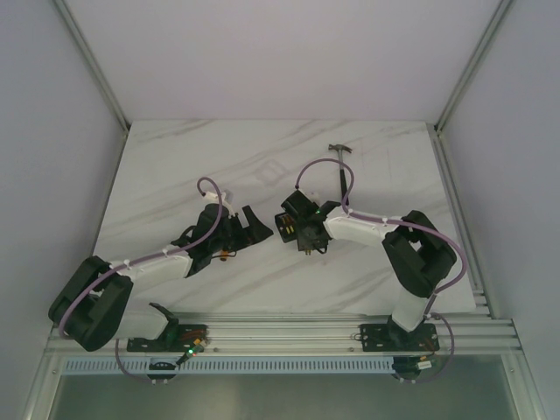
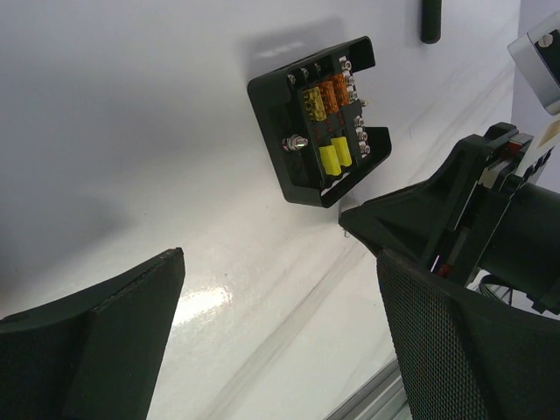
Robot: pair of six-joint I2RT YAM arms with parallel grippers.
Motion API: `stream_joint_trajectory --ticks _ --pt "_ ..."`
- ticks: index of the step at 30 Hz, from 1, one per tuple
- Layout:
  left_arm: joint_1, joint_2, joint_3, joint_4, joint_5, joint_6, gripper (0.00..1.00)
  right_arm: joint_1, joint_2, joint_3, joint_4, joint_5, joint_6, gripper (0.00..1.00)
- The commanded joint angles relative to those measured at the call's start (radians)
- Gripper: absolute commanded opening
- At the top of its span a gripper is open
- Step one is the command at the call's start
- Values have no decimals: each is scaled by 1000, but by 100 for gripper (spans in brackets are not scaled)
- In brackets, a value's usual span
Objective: Snap on the fuse box
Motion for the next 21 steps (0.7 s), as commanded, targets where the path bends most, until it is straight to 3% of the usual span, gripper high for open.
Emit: stream_joint_trajectory --ticks 1,14,21 --pt "3 6 22 -10 2 12 100 3 18 -18 -63 -4 26 36" --pt "3 6 21 2 21 13 99 23 -2 2 -67 20 24 21" --pt "-30 9 -25 161 58 -1 93 33 -116 4 -28 24 37 20"
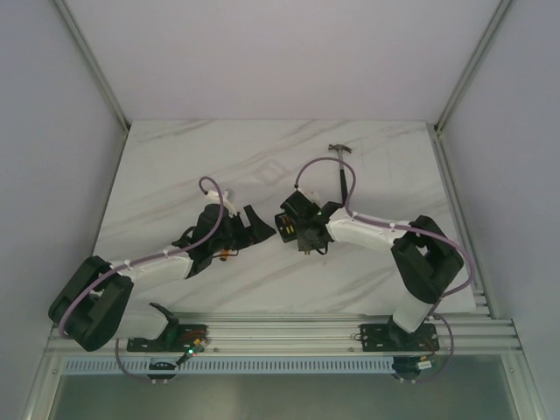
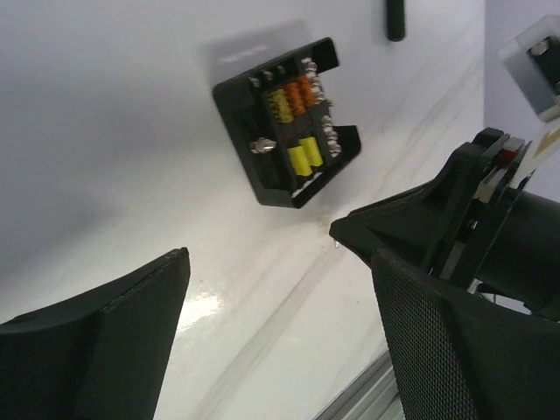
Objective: Snap on the fuse box
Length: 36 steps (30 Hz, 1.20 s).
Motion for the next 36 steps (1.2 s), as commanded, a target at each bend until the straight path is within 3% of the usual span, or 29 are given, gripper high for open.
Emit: stream_joint_trajectory --ticks 1,16,36 --pt "-39 15 -20 139 31 -1 91 12 -99 4 8 16 30 20" --pt "-217 65 -42 385 -111 -14 59 31 -308 -61 166 21 125 18" --pt "-244 68 -6 412 -151 17 33 52 -339 -86 225 -36 149 19"
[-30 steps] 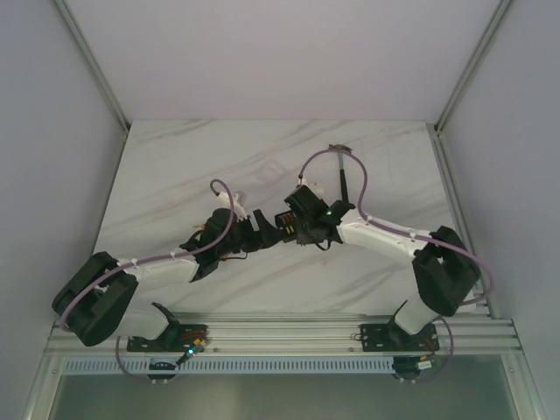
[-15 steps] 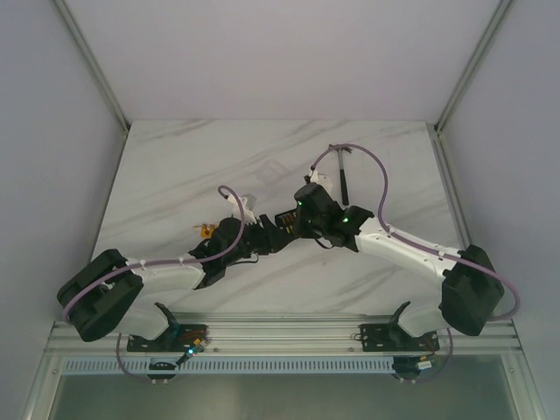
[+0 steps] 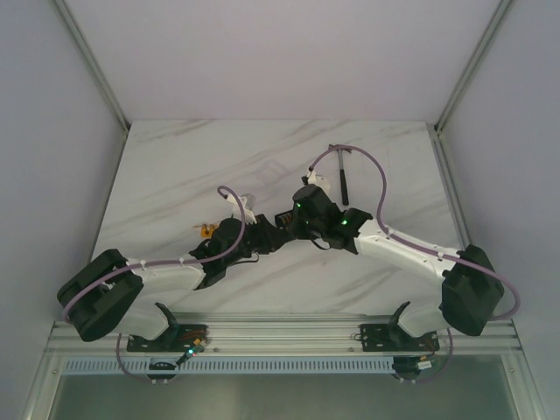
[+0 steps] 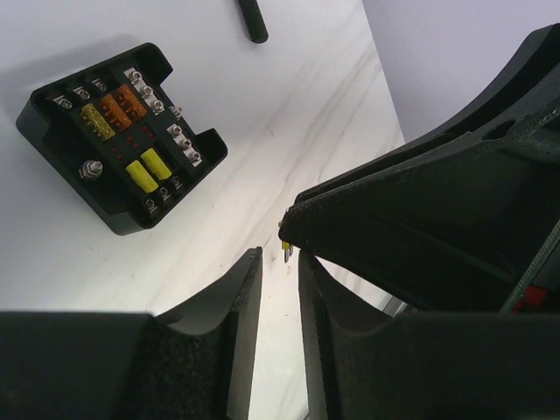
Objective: Snap on the fuse box
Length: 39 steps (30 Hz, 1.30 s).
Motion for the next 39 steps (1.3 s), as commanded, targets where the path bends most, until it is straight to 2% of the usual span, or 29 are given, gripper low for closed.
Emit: stream_joint_trajectory --ticks 1,6,16,19,23,27,31,39 --pt "-6 4 24 49 -20 24 31 10 -23 -14 25 -13 20 19" --pt "-6 2 27 45 -21 34 20 12 -21 -15 30 -22 17 19" --pt "-5 -18 25 22 -33 54 5 13 -28 -19 42 -27 10 21" --pt "-5 -26 25 12 -32 77 0 11 -39 -16 45 -25 -11 25" --pt "-2 -51 26 -7 -19 133 0 11 -69 -9 45 -20 -59 33" --pt "21 -88 26 -24 24 207 0 0 -107 6 48 -36 -151 45" --pt "69 -123 26 -40 123 277 0 -23 -177 -10 97 -109 -324 53" --pt "137 -188 46 -68 370 386 0 -142 -340 -68 192 -491 -624 53"
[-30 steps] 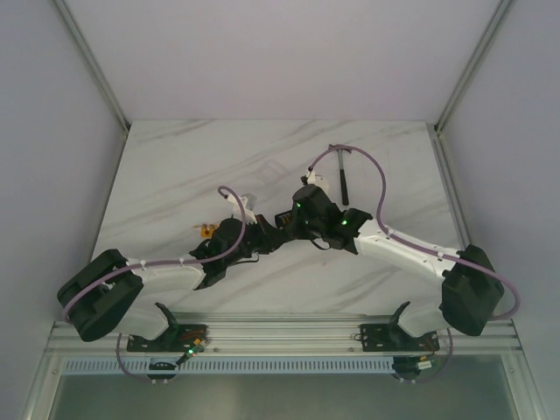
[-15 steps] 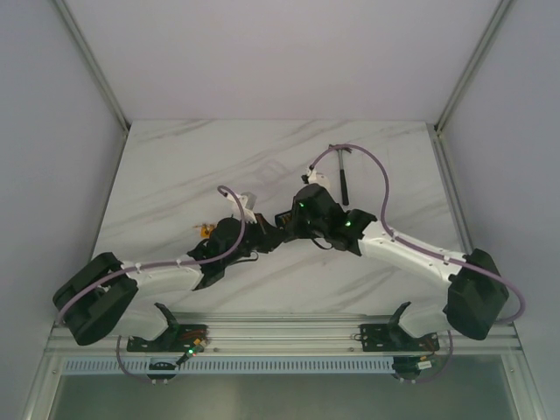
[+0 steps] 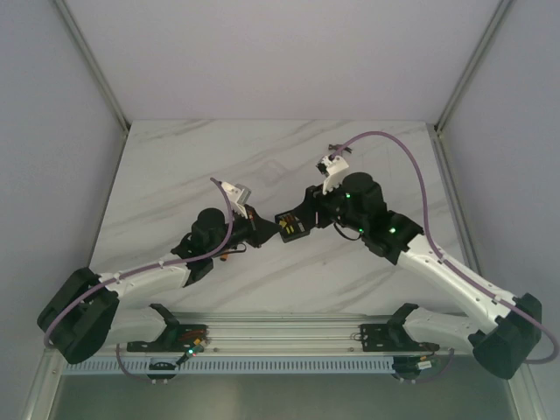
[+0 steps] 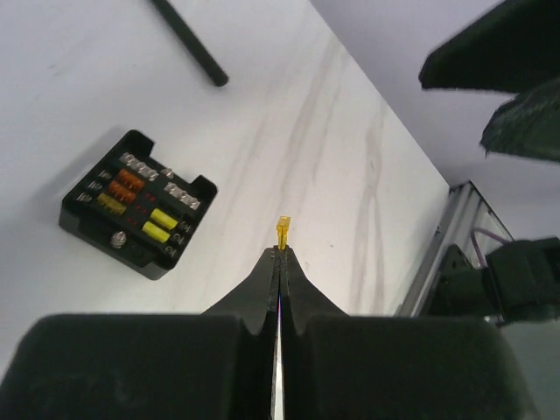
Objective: Snap on the fuse box
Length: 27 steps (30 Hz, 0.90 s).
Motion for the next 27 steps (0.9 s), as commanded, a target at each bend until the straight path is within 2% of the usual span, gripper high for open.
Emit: stream_joint_trajectory --ticks 1,8,14,20,27 --pt "22 -45 41 -8 196 98 0 -44 -52 -24 68 -279 -222 52" --pt "25 -79 72 -25 356 133 0 -82 -44 -12 59 -530 -325 49" --pt "25 -113 79 -29 422 137 0 -102 -37 -4 22 -662 -381 47" --pt "24 -146 80 -30 460 135 0 -105 -13 10 -25 -717 -424 46" --pt "25 -166 80 -27 479 129 0 -108 6 18 -33 -771 -435 40"
